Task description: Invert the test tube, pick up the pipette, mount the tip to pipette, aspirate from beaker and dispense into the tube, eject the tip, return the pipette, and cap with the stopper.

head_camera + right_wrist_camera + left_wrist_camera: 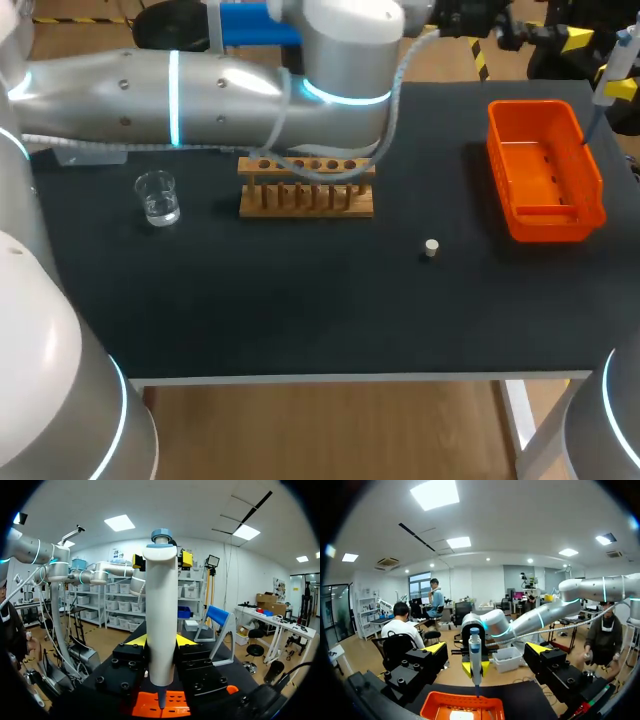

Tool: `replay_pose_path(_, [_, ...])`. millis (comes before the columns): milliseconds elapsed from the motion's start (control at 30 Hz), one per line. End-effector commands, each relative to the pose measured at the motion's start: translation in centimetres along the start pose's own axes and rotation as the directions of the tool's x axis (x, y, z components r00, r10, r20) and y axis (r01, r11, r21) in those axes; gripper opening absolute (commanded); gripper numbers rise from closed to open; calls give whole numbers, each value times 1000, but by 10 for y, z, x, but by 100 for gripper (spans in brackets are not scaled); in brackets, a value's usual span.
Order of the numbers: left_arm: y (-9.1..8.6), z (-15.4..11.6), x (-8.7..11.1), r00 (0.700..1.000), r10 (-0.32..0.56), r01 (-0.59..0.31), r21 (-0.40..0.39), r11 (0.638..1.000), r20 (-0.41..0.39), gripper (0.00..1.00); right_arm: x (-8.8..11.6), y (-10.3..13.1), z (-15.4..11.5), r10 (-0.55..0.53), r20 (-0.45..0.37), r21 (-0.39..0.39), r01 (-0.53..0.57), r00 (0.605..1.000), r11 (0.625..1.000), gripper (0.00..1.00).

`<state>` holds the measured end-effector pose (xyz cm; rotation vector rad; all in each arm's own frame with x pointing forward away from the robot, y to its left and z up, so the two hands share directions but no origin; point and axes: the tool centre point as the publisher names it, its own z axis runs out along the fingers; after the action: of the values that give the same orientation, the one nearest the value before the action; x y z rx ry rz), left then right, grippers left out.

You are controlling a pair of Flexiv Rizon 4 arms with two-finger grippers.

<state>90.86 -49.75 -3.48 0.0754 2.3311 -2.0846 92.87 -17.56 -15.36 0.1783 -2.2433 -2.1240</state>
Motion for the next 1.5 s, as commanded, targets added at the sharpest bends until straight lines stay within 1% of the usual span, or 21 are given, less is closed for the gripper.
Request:
replay_pose_path(33, [6,-47,24,999,-1,0,24,1000,45,100,1,1,0,0,1,4,0,1000,1000,0])
replay_pose_path(100, [10,-57,29,999,-5,4,26,1000,52,100,1,1,0,0,1,4,0,1000,1000,0])
replay_pose_path(300, [24,-91,46,996,21,-25,48,999,92,100,1,1,0,0,1,4,0,1000,1000,0])
replay_pose_path(500, [46,-115,56,994,15,-22,66,998,105,100,1,1,0,0,1,4,0,1000,1000,0])
replay_pose_path(767, [77,-152,60,990,-2,-11,92,996,142,100,1,1,0,0,1,4,0,1000,1000,0])
replay_pose_path(933, [91,-169,60,988,-25,8,108,994,154,100,1,1,0,0,1,4,0,1000,1000,0])
replay_pose_path(1200, [107,-199,66,980,-49,25,125,992,193,100,1,1,0,0,1,4,0,1000,1000,0])
replay_pose_path(1333, [110,-209,70,978,-58,33,126,992,202,100,1,1,0,0,1,4,0,1000,1000,0])
replay_pose_path(1500, [113,-223,70,975,-68,43,121,992,209,100,1,1,0,0,1,4,0,1000,1000,0])
